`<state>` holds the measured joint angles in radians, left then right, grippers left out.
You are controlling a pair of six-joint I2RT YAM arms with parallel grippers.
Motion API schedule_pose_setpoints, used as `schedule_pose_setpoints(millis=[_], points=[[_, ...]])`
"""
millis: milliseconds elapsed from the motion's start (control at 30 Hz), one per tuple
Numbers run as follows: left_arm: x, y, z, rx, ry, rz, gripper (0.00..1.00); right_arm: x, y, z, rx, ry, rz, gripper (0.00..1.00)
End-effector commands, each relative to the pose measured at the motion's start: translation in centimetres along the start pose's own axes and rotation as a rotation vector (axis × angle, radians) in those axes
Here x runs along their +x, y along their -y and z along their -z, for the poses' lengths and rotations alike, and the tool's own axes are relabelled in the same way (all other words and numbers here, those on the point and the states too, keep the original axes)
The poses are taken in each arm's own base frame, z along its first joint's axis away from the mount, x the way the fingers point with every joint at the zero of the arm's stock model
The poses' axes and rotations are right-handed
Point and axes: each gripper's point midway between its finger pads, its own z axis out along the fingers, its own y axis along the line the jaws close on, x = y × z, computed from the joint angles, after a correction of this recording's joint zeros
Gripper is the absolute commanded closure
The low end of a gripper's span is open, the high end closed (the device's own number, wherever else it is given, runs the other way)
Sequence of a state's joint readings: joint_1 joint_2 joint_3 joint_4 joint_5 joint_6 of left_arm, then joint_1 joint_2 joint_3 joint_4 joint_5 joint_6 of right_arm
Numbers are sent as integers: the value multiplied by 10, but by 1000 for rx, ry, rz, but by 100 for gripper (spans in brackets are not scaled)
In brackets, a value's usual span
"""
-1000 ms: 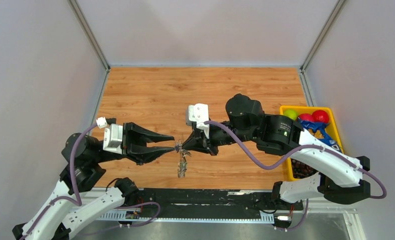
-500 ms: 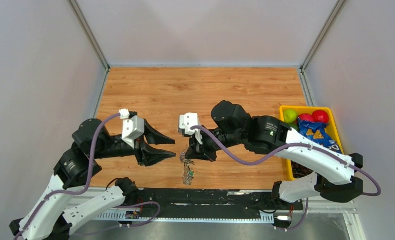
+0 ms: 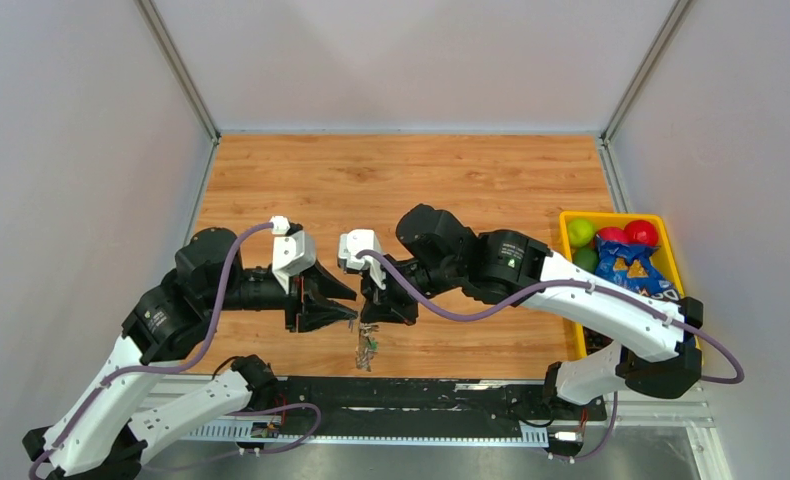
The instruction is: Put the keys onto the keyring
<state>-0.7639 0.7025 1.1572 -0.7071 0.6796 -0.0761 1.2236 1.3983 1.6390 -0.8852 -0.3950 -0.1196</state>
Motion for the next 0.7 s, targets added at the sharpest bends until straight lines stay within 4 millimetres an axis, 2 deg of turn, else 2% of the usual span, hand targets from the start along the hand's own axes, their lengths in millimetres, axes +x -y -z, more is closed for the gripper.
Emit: schedule_pose_setpoints(millis=[0,267,667], points=[[3,2,0,19,-11,-17,54,-33,-8,13,-9,99,21,100],[10,0,-2,24,-34,-22,56,-43,-11,18,-15,125,21,100],[7,1,-4,39,-19,-39,68,-46,-12,19,-22,135,25,100]])
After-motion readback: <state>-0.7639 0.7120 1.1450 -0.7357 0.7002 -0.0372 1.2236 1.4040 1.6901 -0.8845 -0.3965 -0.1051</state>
